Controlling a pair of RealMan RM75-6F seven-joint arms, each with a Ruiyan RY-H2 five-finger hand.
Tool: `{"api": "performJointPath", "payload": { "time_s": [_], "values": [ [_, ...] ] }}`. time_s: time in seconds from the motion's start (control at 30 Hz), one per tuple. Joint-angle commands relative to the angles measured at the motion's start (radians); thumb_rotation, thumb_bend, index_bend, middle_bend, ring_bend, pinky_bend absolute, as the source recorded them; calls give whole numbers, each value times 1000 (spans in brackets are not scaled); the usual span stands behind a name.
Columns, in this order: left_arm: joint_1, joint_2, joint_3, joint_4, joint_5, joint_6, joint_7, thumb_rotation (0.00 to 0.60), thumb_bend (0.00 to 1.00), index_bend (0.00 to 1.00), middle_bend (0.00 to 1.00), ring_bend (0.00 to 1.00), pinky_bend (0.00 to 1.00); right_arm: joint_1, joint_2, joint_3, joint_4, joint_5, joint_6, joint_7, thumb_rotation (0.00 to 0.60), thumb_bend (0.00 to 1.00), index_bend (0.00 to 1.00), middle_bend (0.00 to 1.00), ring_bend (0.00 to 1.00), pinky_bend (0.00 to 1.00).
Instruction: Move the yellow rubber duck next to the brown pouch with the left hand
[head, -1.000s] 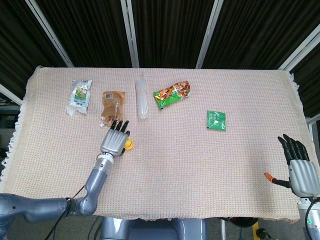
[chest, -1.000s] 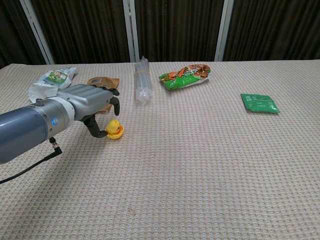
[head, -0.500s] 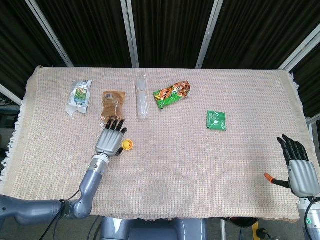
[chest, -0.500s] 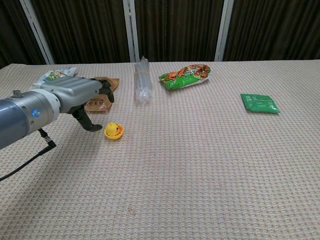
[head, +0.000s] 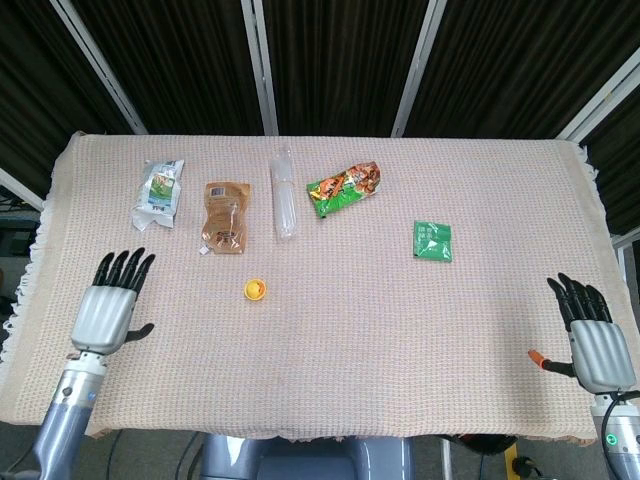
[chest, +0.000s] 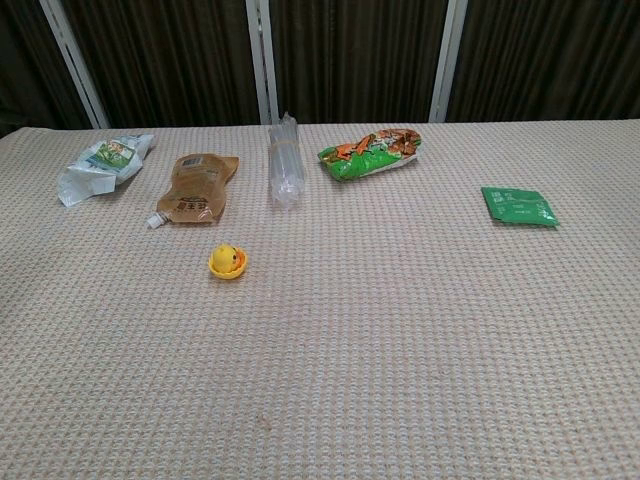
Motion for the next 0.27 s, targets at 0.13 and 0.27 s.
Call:
{"api": "performJointPath", "payload": {
  "time_s": [0.13,0.27],
  "values": [
    [121,60,86,10,139,114,-107,600,0,0,0,0,0,0,-7,0,4,-1,7,-27,600,1,0,0,0,0],
    [186,69,118,55,172,151,-169,600,0,0,0,0,0,0,-11,0,7,-1,10,-34,600,2,0,0,0,0]
  ]
}}
